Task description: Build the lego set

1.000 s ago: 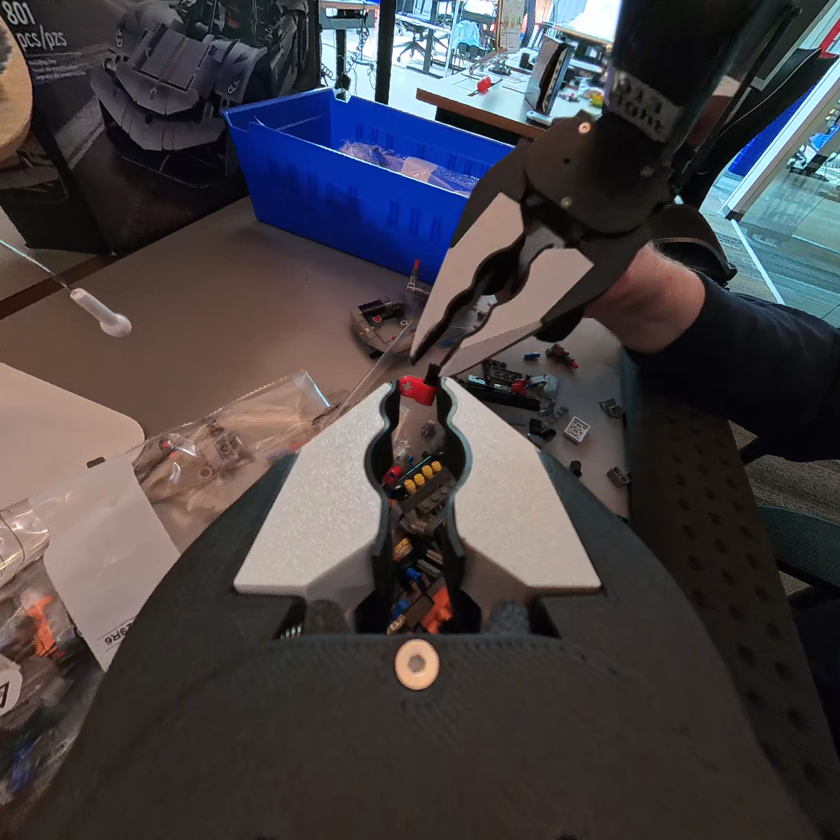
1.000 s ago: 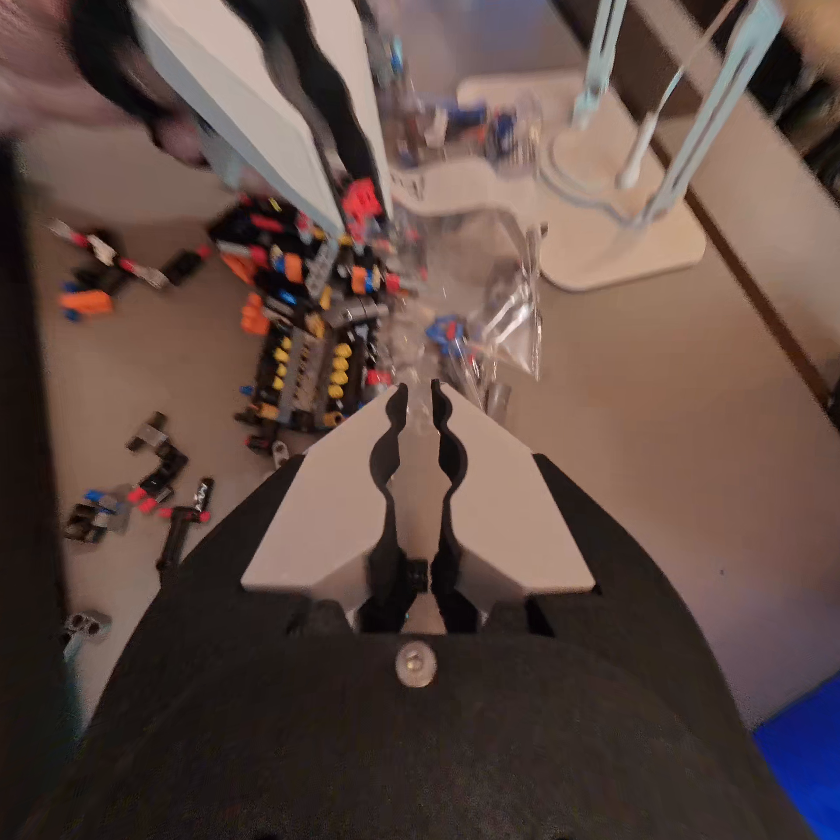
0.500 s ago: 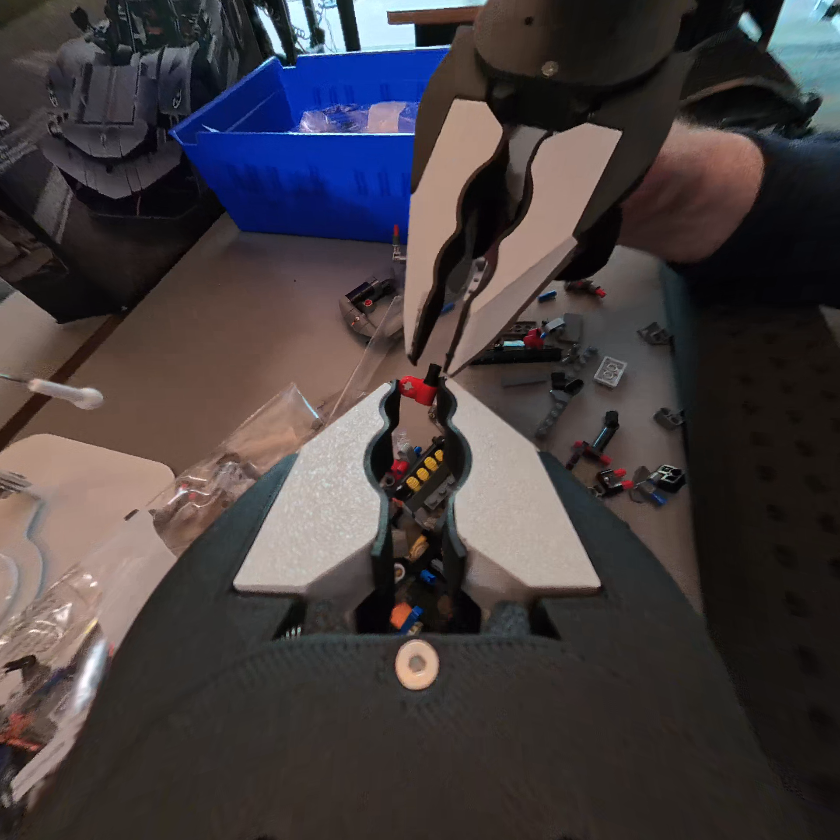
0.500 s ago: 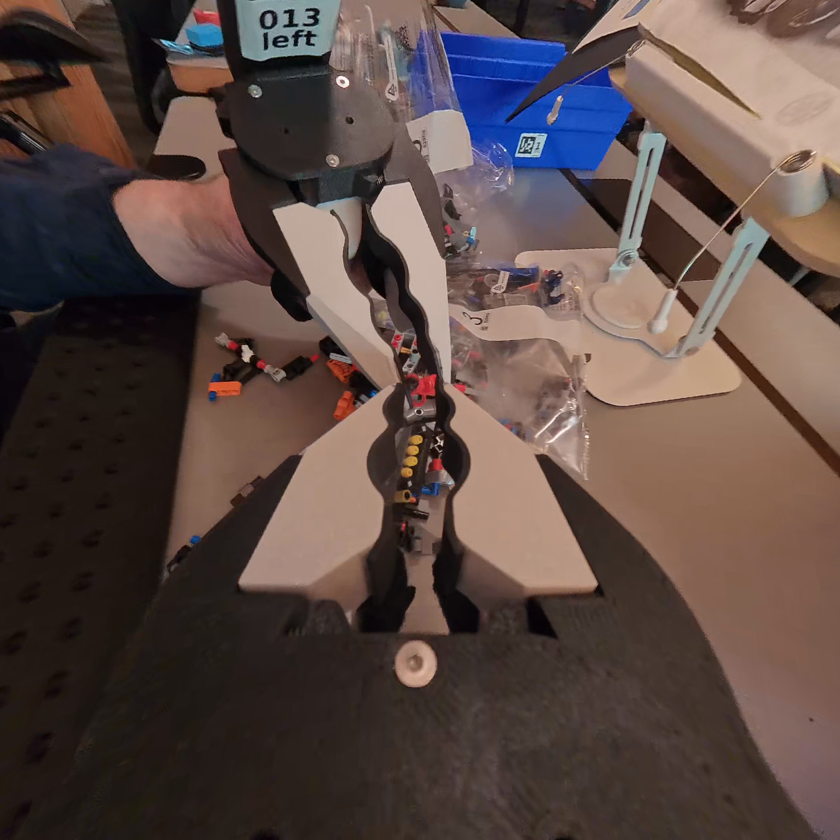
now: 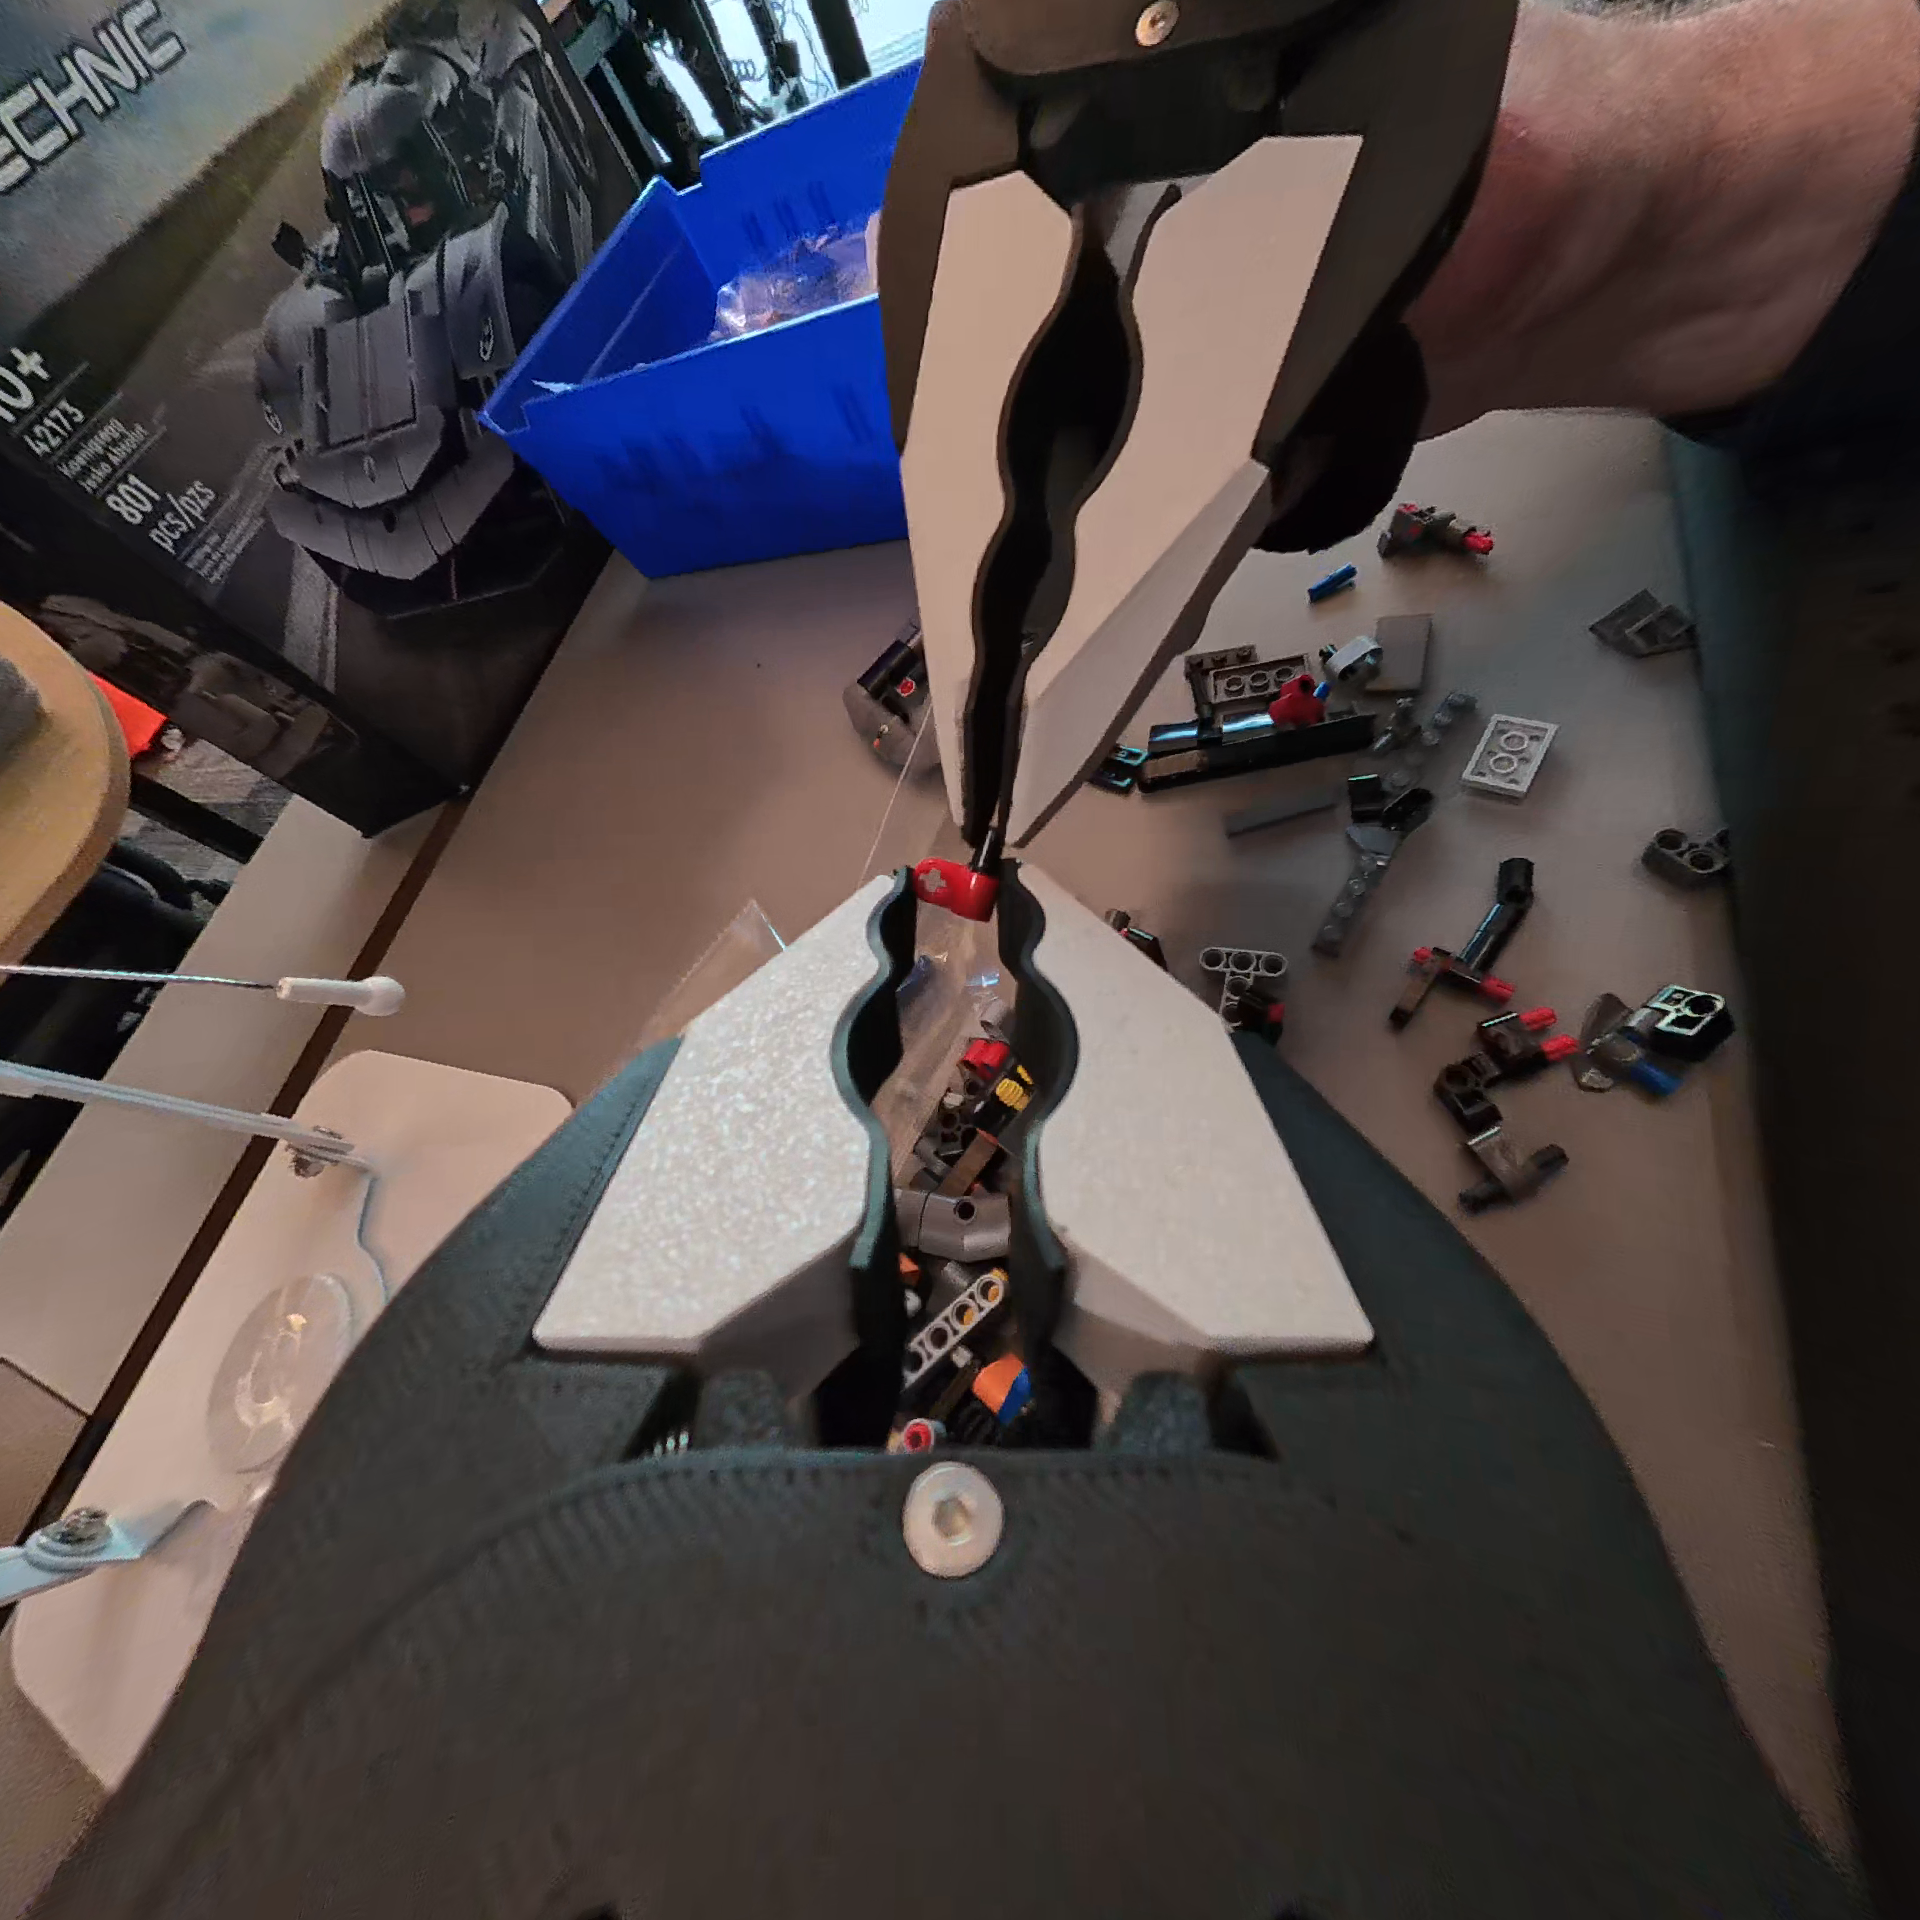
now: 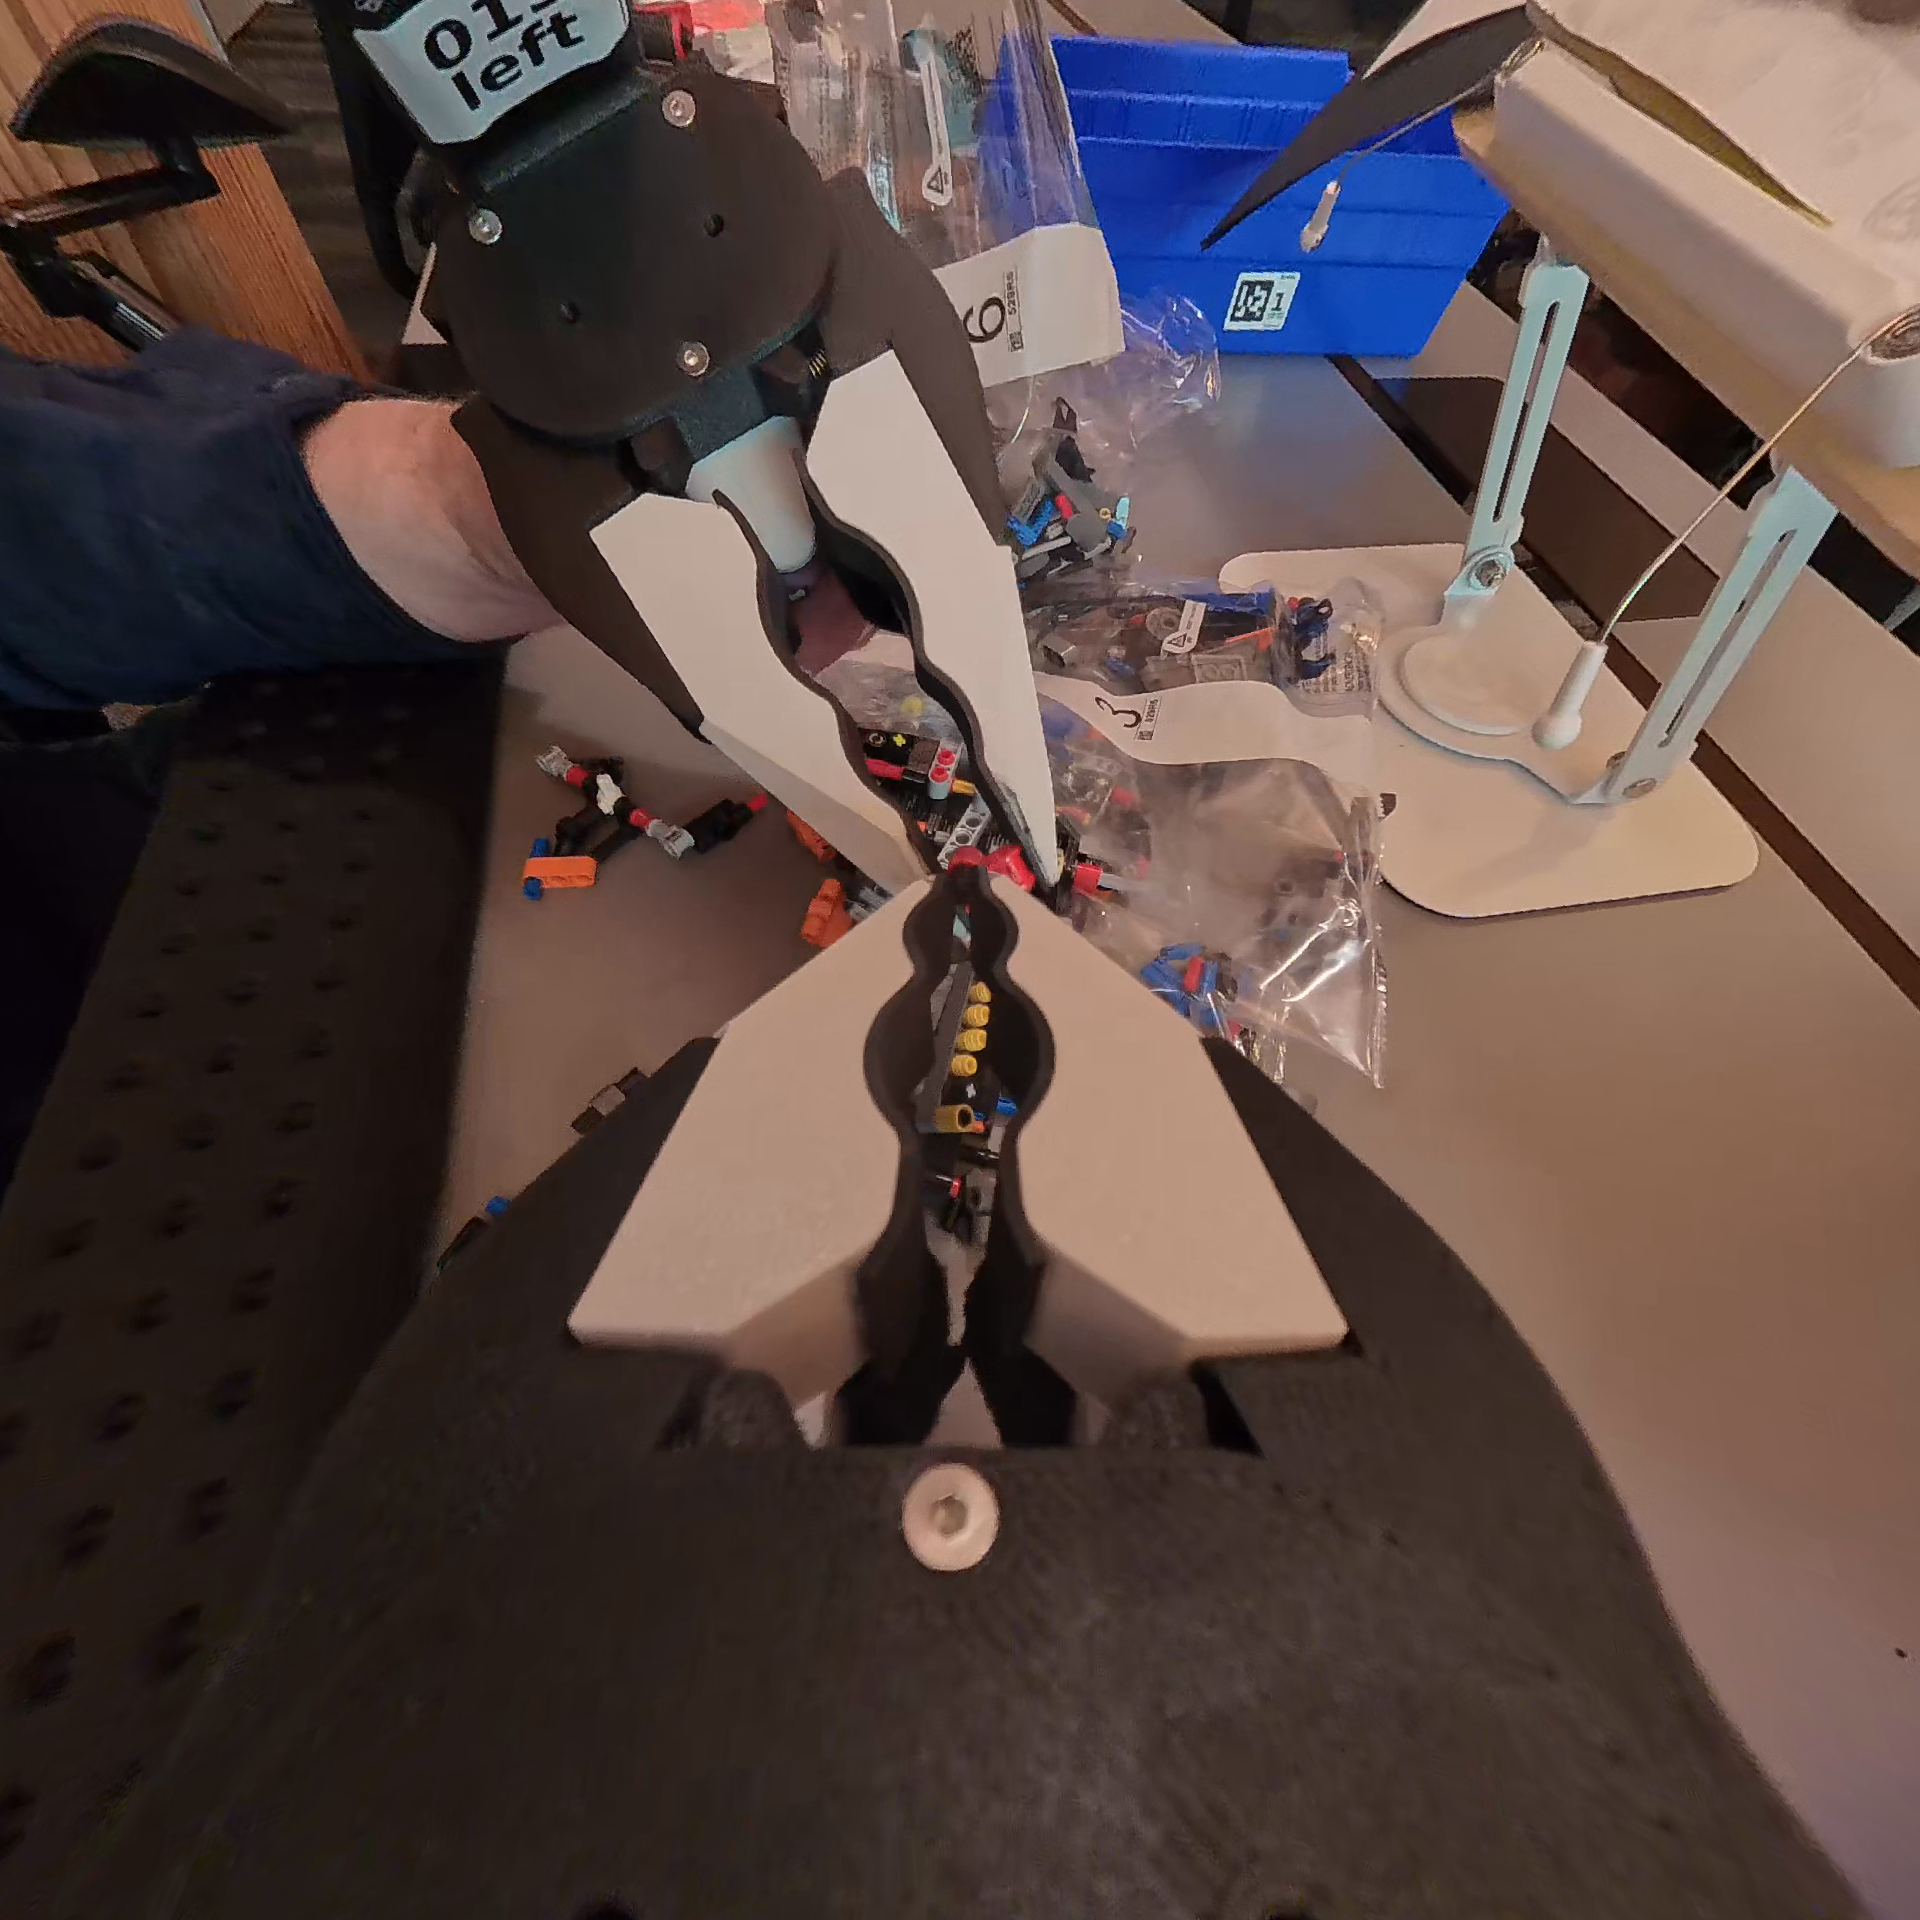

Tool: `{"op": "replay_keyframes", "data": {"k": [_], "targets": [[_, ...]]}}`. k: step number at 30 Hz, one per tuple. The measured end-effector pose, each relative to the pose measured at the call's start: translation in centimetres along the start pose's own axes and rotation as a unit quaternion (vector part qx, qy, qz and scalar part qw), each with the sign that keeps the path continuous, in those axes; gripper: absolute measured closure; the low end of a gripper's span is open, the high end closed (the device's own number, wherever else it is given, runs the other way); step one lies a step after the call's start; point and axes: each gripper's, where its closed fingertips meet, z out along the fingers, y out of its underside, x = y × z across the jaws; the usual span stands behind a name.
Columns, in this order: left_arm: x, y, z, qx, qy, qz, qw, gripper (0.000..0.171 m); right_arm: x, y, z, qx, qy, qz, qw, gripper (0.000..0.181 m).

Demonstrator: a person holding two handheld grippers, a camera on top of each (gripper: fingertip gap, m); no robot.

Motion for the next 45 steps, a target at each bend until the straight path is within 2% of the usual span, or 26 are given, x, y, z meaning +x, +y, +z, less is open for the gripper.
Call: {"op": "replay_keyframes", "data": {"k": [8,10,11,12,13,17,20,23,26,36,39,43,45], "targets": [[0.0,-0.1,-0.4,-0.006,-0.008,0.028,1.0,0.159,-0.3,-0.3,-0.4,0.001,0.004,-0.006,1.0,0.181],[-2.0,2.7,-0.8,-0.08,-0.056,0.042,0.994,0.159,0.2,-0.4,-1.1,0.007,0.015,-0.005,1.0,0.181],[-2.1,2.8,-1.2,-0.06,-0.045,0.021,0.997,0.159,0.7,-1.0,-2.2,0.031,0.02,0.005,0.999,0.181],[-1.7,1.6,-1.7,-0.015,-0.016,-0.017,1.0,0.16,1.3,-1.6,-3.5,0.056,0.024,0.02,0.998,0.181],[-1.9,1.1,-1.9,-0.001,-0.013,-0.027,1.0,0.159,1.8,-1.7,-4.2,0.064,0.031,0.028,0.997,0.181],[-1.2,0.2,-1.1,0.002,-0.015,-0.009,1.0,0.159,1.9,0.3,-2.8,0.016,0.027,0.029,0.999,0.181],[-1.3,1.0,-0.7,-0.022,-0.035,0.013,0.999,0.159,1.3,0.2,-2.0,0.017,0.014,0.027,0.999,0.181],[-1.0,0.5,-0.4,-0.026,-0.052,0.051,0.997,0.159,1.0,-0.1,-1.1,0.026,-0.002,0.054,0.998,0.174],[-0.4,0.4,0.2,-0.035,-0.058,0.082,0.994,0.159,1.0,0.7,-0.2,0.008,-0.009,0.075,0.997,0.171],[-0.3,0.2,0.4,-0.047,-0.084,0.128,0.987,0.159,0.1,0.0,-0.2,0.044,-0.079,0.145,0.985,0.173],[-0.2,0.2,0.6,-0.051,-0.087,0.136,0.986,0.159,0.3,0.3,-0.1,0.04,-0.076,0.154,0.984,0.181],[-0.4,0.1,0.6,-0.052,-0.097,0.145,0.983,0.158,0.5,0.4,-0.2,0.041,-0.078,0.168,0.982,0.181],[-0.3,0.0,0.5,-0.05,-0.098,0.146,0.983,0.158,0.5,0.5,-0.2,0.04,-0.079,0.171,0.981,0.174]]}}
